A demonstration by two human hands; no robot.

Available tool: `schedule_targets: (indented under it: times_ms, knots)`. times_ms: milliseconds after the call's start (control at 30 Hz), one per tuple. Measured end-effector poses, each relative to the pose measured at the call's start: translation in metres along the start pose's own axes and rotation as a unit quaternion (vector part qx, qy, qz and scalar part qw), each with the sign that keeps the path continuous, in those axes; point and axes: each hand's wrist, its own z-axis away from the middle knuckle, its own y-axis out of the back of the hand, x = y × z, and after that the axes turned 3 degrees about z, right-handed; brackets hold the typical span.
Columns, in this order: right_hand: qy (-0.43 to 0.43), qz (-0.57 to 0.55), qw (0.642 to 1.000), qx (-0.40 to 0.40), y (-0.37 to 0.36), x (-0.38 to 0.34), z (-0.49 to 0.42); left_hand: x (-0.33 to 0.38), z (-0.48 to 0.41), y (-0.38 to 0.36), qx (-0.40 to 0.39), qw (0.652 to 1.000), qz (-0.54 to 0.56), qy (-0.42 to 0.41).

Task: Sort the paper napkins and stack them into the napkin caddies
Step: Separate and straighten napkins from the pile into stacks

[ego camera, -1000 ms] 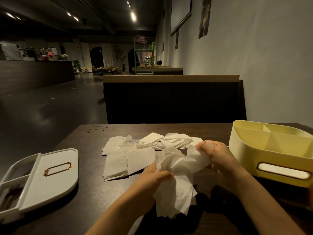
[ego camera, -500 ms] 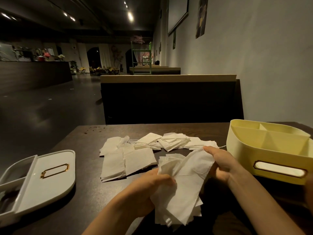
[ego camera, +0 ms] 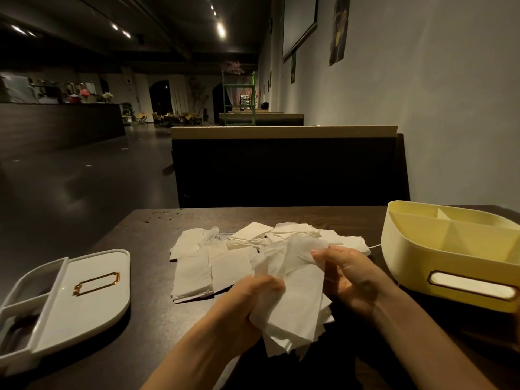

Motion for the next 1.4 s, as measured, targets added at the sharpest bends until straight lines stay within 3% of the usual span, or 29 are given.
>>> schedule_targets:
  times_ms: [100,267,400,500,633,733,800,1033,1100,1200,1300,1400]
  knots:
    - [0.11,0.079,0.99,0.032,-0.004,0.002,0.003,-0.001,0.0,0.001,-0.036,0.999,0.014,0.003]
    - [0.286,0.211,0.933,-0.046,-0.005,0.003,0.009,-0.002,-0.003,0.007,-0.062,0.998,0.022,-0.012]
    - [0.3,0.376,0.872,-0.091,-0.008,0.006,0.009,-0.001,-0.004,0.006,-0.064,0.997,-0.004,-0.049]
    - [0.31,0.427,0.845,-0.091,-0.015,0.006,0.014,-0.001,-0.004,0.005,-0.057,0.996,-0.018,-0.063]
    - [0.304,0.347,0.887,-0.003,-0.013,0.005,0.011,-0.002,-0.006,0.006,-0.043,0.995,0.01,-0.085]
    - [0.268,0.419,0.867,0.038,-0.008,0.007,0.005,-0.002,-0.004,0.005,-0.018,0.997,0.032,-0.074]
    - [0.242,0.407,0.88,0.022,-0.008,0.009,0.004,0.0,-0.002,0.004,-0.001,0.997,0.028,-0.068]
    - [0.197,0.157,0.967,-0.042,0.004,-0.01,0.012,0.002,-0.002,0.004,0.003,0.992,0.068,-0.102]
    - [0.219,0.117,0.966,-0.065,0.006,-0.014,0.02,0.001,-0.002,0.004,0.011,0.993,0.06,-0.099]
    - [0.264,0.152,0.95,-0.065,0.013,-0.019,0.022,0.002,0.002,0.001,0.023,0.994,0.05,-0.097]
    - [0.24,0.168,0.949,-0.118,0.017,-0.025,0.015,0.004,0.004,0.0,0.039,0.995,0.048,-0.083]
    - [0.168,0.098,0.971,-0.136,0.014,-0.028,0.016,0.003,0.003,0.0,0.048,0.996,0.047,-0.061]
